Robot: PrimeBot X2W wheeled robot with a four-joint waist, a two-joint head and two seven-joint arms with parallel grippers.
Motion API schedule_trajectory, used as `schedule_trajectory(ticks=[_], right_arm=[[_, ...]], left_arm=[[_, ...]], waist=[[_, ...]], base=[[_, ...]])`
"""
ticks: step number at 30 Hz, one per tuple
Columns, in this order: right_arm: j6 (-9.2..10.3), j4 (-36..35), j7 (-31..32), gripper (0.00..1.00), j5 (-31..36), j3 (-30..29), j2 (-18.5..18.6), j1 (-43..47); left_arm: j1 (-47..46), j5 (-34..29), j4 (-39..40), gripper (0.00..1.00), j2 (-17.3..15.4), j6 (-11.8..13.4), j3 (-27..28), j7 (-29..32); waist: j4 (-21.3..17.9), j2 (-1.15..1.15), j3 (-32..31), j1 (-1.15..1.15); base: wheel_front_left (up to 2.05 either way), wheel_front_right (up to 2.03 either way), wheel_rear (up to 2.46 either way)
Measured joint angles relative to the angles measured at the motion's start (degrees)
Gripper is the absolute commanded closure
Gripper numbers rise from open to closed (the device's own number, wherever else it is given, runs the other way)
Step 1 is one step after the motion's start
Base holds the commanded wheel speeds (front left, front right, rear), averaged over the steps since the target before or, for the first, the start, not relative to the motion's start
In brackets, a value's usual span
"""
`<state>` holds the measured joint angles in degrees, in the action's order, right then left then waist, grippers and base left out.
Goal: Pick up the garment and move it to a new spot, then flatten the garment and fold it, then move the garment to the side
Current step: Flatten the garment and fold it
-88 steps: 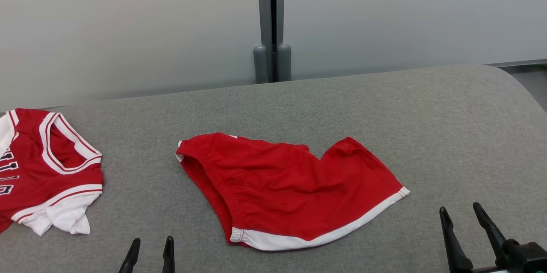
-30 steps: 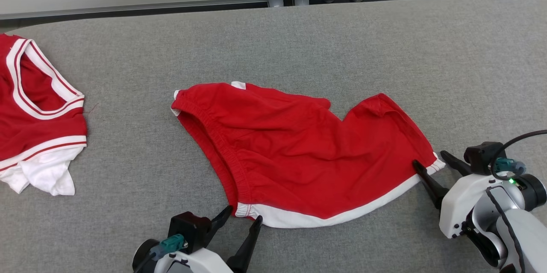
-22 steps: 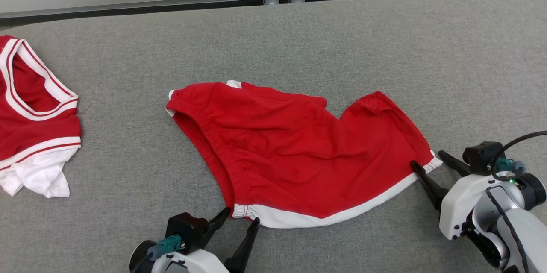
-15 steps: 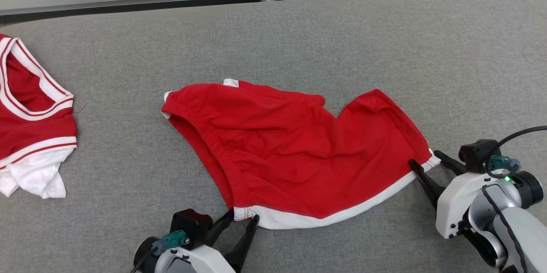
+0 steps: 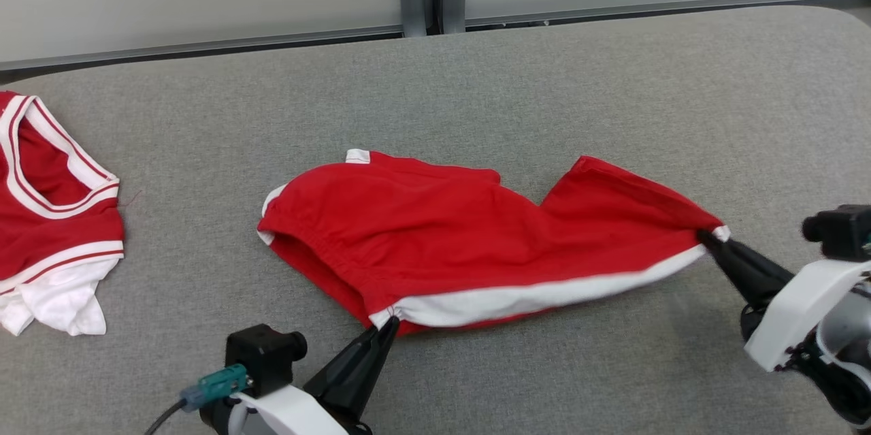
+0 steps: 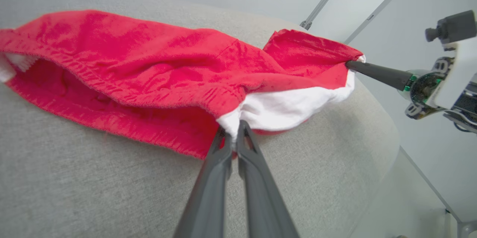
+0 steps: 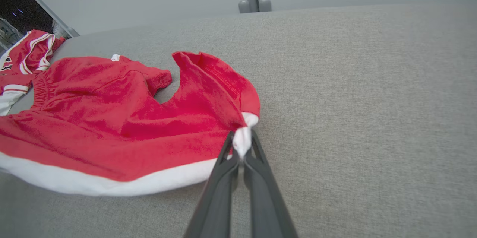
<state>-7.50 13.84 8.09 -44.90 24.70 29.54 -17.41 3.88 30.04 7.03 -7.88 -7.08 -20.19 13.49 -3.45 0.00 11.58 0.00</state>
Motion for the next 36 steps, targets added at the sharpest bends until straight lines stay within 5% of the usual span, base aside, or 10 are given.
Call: schedule_trajectory(ticks=[5, 12, 19, 24, 29, 36], right_arm=[[0.01, -12.4, 4.3, 1.00, -7.7, -6.7, 4.9, 3.3], [0.01, -28.5, 12.2, 1.00, -20.0, -19.8, 7.1, 5.4], [0.01, -34.9, 15.5, 1.00, -26.3, -29.3, 6.1, 1.8], [0.01, -32.5, 19.0, 1.00, -26.9, -32.9, 5.2, -8.0], [0.01, -22.3, 22.4, 1.00, -19.8, -32.9, 1.7, -23.6], [0.01, -4.1, 19.4, 1.00, -2.3, -34.9, -10.6, -54.3]], left_arm=[[0.1, 1.8, 13.8, 1.00, -2.6, 0.7, 1.6, 5.8], [-8.6, 3.8, 29.6, 1.00, -6.3, 3.0, 4.4, 17.0], [-22.7, 9.2, 33.3, 1.00, -7.6, 3.7, 6.8, 25.9], [-40.1, 14.5, 27.9, 1.00, -6.8, 4.9, 7.2, 34.0], [-58.0, 16.6, 15.5, 1.00, -3.8, 6.1, 6.1, 38.8], [-82.2, 8.9, -9.0, 1.00, 0.3, 4.8, 5.1, 31.6]], waist=[[-1.3, 0.00, -0.2, 0.00], [-3.0, 0.00, 1.4, 0.00], [-3.6, 0.00, 3.2, 0.00], [-3.8, 0.00, 6.4, 0.00], [-3.7, 0.00, 11.2, 0.00], [-2.9, 0.00, 19.6, 0.00]], base=[[0.00, 0.00, 0.00], [0.00, 0.00, 0.00], [0.00, 0.00, 0.00], [0.00, 0.00, 0.00], [0.00, 0.00, 0.00], [0.00, 0.00, 0.00]])
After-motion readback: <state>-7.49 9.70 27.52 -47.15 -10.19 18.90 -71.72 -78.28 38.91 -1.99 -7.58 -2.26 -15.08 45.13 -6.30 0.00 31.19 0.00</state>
